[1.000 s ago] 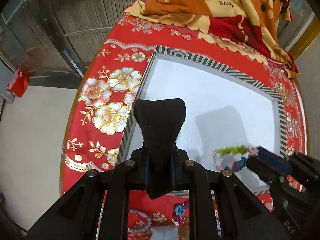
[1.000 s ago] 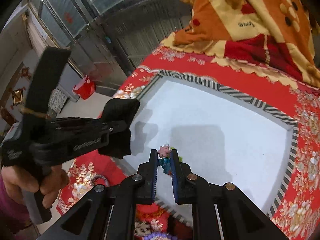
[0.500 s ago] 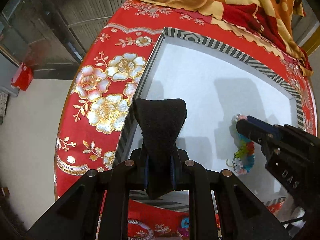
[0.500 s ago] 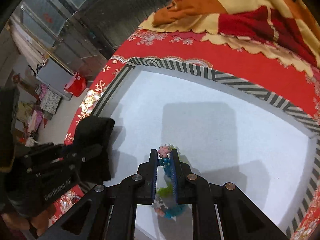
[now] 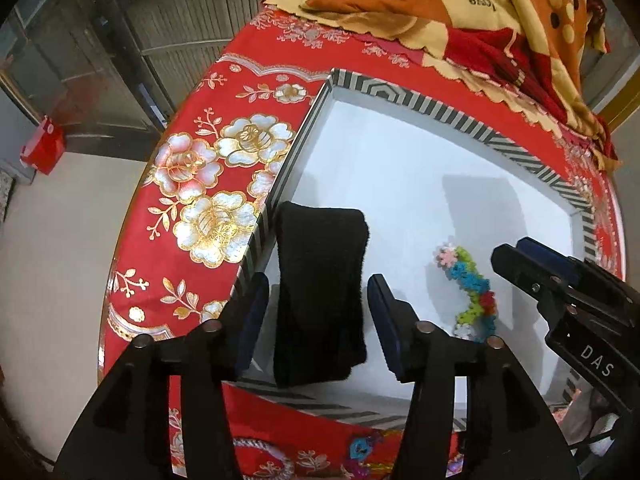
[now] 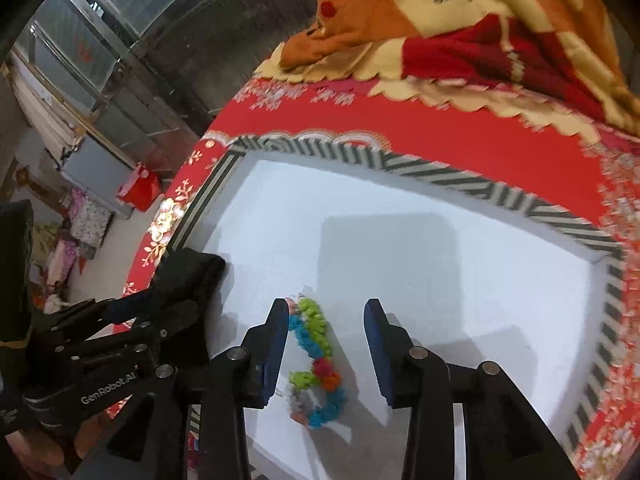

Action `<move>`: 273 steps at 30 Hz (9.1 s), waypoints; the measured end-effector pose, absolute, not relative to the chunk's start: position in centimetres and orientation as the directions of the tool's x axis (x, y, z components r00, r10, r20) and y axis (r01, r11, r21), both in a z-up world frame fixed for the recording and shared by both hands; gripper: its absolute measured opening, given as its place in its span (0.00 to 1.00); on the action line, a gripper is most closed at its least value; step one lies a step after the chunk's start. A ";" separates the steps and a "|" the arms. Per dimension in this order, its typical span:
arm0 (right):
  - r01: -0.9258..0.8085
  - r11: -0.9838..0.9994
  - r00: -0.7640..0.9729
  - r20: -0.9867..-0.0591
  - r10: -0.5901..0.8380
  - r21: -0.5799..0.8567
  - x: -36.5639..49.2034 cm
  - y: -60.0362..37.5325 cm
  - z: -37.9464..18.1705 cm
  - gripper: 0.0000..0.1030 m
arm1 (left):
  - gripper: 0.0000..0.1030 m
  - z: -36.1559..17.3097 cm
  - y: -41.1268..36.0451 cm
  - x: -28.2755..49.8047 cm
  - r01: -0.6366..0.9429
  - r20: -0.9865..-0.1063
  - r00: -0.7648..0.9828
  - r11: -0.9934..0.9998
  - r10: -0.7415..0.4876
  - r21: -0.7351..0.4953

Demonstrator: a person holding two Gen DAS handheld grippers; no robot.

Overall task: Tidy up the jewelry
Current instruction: 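Carry the black hair band into the tray with the left tool while the right tool carries the multicolour bracelet, then open both tools to release the items in the tray and withdraw, then grasp the white fluffy scrunchie with the left tool while the right tool grasps the leopard bow clip, then carry the white scrunchie and leopard bow clip over the tray with both tools, then open both tools to drop the scrunchie and bow clip into the tray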

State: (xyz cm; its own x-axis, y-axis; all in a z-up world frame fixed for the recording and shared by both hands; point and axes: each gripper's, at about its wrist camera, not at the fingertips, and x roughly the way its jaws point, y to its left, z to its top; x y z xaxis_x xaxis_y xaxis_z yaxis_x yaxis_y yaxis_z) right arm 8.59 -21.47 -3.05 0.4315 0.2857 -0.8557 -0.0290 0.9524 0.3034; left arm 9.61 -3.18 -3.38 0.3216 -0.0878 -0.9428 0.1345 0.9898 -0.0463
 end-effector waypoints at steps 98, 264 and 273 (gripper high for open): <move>0.118 0.972 0.423 -0.896 0.134 0.201 -17.0 -19.8 -2.0 0.37 | 0.52 -3.0 3.2 -9.1 0.245 -0.951 0.177 0.947 -0.253 -0.206; 0.070 0.985 0.548 -0.831 0.095 0.159 6.2 -24.5 1.9 0.43 | 0.45 1.3 -6.1 11.5 0.179 -0.920 0.368 0.981 -0.139 -0.076; 0.189 0.974 0.605 -0.796 -0.015 0.125 -0.1 -24.9 3.7 0.43 | 0.45 2.0 -3.9 5.9 0.202 -0.918 0.354 0.973 -0.182 -0.115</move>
